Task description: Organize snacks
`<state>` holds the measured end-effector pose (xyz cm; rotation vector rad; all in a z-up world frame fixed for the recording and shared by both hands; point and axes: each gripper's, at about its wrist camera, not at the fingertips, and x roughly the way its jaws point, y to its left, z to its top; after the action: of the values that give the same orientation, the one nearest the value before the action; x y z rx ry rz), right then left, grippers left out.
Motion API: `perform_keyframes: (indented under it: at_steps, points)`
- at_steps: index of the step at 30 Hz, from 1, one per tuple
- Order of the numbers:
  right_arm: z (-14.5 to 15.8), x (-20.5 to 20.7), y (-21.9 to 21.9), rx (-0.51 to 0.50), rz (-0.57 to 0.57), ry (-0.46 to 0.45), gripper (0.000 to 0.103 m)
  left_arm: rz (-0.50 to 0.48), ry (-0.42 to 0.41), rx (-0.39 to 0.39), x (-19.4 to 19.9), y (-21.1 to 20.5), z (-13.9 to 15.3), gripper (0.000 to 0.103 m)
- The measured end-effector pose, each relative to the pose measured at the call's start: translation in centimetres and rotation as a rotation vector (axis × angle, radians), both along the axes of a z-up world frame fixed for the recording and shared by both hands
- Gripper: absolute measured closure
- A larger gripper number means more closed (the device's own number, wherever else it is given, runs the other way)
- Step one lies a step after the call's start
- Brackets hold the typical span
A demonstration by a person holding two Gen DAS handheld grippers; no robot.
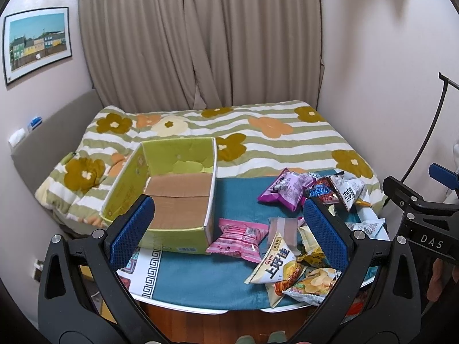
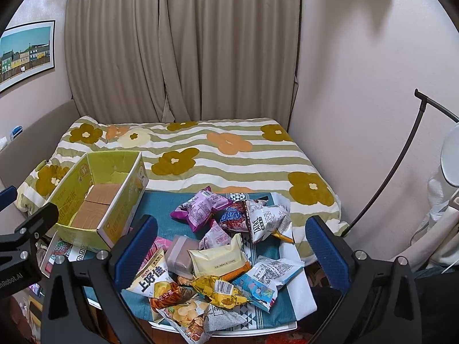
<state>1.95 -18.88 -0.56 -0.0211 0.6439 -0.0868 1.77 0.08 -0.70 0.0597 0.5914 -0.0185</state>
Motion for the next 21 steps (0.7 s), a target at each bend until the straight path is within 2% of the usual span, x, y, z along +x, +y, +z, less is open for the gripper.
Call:
perform_keyframes:
  at_steps: [21]
  points:
    - [0.13, 0.22, -0.11, 0.004, 0.002, 0.004, 0.0, -0.002, 0.001, 0.0, -0.24, -0.43, -0.24, 0.0]
